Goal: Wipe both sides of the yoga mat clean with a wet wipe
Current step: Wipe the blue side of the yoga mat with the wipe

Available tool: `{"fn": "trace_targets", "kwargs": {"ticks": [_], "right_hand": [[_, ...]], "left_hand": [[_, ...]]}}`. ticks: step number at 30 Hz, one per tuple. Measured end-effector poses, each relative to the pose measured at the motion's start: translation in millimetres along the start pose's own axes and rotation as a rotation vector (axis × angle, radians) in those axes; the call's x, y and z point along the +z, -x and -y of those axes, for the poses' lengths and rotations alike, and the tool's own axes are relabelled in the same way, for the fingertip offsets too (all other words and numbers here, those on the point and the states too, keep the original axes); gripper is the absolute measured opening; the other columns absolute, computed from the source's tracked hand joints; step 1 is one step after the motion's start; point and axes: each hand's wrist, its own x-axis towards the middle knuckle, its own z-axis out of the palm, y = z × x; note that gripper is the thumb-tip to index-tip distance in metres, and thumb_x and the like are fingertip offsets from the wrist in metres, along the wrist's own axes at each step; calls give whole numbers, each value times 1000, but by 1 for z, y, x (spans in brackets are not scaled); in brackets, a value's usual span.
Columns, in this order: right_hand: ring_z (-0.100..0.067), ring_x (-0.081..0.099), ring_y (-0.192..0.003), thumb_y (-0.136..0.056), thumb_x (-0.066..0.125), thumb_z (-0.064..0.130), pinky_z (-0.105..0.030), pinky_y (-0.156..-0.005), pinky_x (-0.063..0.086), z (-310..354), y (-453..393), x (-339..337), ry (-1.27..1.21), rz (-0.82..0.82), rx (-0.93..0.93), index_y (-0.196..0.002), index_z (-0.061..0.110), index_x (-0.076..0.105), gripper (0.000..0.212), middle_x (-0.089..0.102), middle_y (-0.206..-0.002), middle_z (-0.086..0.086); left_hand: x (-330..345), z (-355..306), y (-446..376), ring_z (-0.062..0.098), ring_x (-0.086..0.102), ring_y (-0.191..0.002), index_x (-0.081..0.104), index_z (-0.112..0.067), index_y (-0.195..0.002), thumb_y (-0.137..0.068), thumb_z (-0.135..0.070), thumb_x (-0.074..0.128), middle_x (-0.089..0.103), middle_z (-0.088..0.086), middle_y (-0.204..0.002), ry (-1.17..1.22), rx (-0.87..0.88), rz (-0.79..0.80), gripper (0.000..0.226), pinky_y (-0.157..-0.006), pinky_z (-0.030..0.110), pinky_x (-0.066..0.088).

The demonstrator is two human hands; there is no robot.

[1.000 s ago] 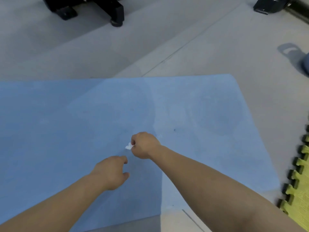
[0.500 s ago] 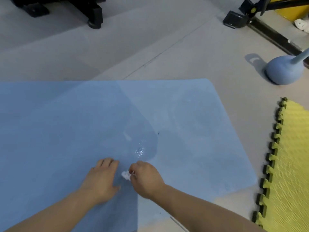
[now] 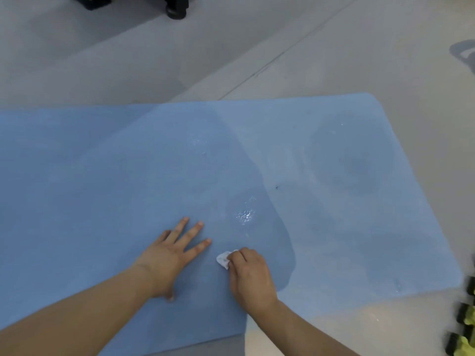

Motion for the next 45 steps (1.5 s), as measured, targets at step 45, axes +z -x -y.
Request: {"fn": "trace_targets", "kwargs": {"ticks": [45], "right_hand": [[-22, 49, -71, -89, 54, 17, -34, -65, 43, 43, 74, 26, -43, 132, -417, -88, 18, 48, 6, 52, -80, -2]], "left_hand": [[-4, 1, -2, 40, -32, -146, -36, -54, -141, -61, -66, 83, -54, -2, -147, -42, -28, -28, 144, -117, 58, 23]]}}
